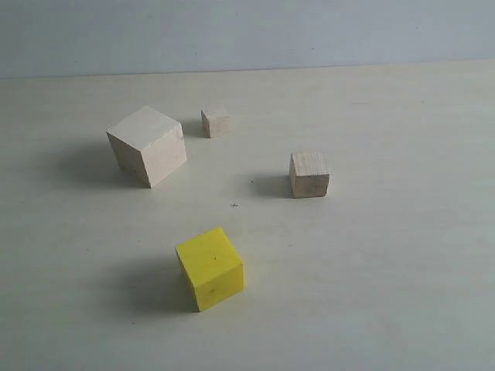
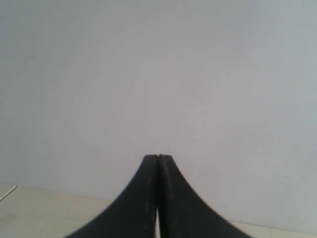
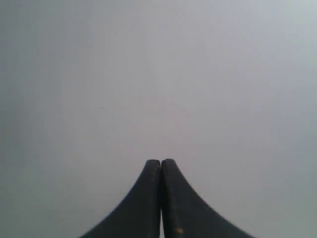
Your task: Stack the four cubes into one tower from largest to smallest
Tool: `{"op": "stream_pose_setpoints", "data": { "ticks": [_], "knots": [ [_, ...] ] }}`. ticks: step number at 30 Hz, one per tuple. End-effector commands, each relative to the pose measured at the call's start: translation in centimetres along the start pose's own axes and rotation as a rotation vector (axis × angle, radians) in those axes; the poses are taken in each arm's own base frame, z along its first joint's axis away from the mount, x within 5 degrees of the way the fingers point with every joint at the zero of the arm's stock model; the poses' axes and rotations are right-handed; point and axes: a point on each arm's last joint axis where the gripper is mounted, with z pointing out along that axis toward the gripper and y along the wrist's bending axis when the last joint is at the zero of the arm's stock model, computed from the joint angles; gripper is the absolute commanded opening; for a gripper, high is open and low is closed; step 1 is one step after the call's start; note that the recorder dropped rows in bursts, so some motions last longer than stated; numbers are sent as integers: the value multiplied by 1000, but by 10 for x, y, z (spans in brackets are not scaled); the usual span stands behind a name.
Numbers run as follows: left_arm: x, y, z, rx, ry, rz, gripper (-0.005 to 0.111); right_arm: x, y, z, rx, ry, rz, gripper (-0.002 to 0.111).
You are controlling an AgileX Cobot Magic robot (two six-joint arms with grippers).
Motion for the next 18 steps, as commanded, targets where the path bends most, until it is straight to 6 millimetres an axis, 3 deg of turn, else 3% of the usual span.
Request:
{"op": "stream_pose_setpoints", "data": {
  "ticks": [1, 5, 10, 16, 18],
  "knots": [
    [-17, -9, 19, 59, 85, 13, 0, -1, 4, 8, -37, 61, 56, 0],
    [-19, -21, 38, 152, 153, 48, 0, 0, 10, 18, -106, 125, 73, 0],
    [-19, -41, 59, 275, 234, 78, 0, -16, 24, 36, -203, 180, 96, 0],
    [-14, -69, 89, 382, 378, 156, 0, -37, 49, 75, -297, 342, -51, 0],
    [-10, -77, 99, 408, 442, 218, 0, -33, 58, 92, -307, 442, -66, 0]
  ]
}}
